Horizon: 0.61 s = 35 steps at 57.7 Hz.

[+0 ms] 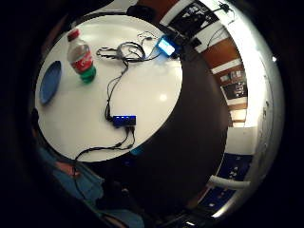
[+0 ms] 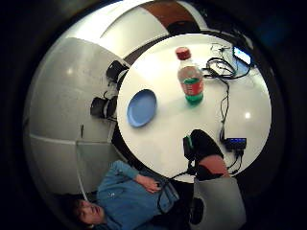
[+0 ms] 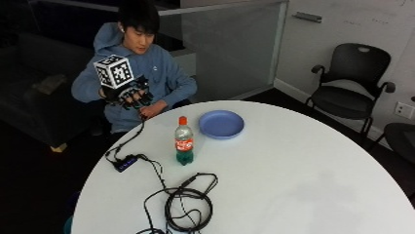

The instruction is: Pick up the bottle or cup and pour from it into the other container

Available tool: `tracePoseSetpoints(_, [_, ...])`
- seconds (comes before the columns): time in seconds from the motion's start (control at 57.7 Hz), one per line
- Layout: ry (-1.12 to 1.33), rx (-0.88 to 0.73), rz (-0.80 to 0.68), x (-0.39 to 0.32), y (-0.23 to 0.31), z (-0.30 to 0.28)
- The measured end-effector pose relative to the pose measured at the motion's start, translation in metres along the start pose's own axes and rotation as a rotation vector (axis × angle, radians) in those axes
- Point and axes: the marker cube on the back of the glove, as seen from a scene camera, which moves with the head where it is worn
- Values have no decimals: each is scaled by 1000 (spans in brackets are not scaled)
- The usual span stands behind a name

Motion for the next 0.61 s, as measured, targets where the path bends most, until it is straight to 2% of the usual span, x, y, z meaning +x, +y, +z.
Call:
tracePoseSetpoints(0.156, [-122, 14, 40, 29, -4, 2])
tracePoseSetpoints(0.399, [-526, 35, 81, 62, -22, 25])
tracePoseSetpoints(0.607, [-655, 54, 136, 69, -41, 53])
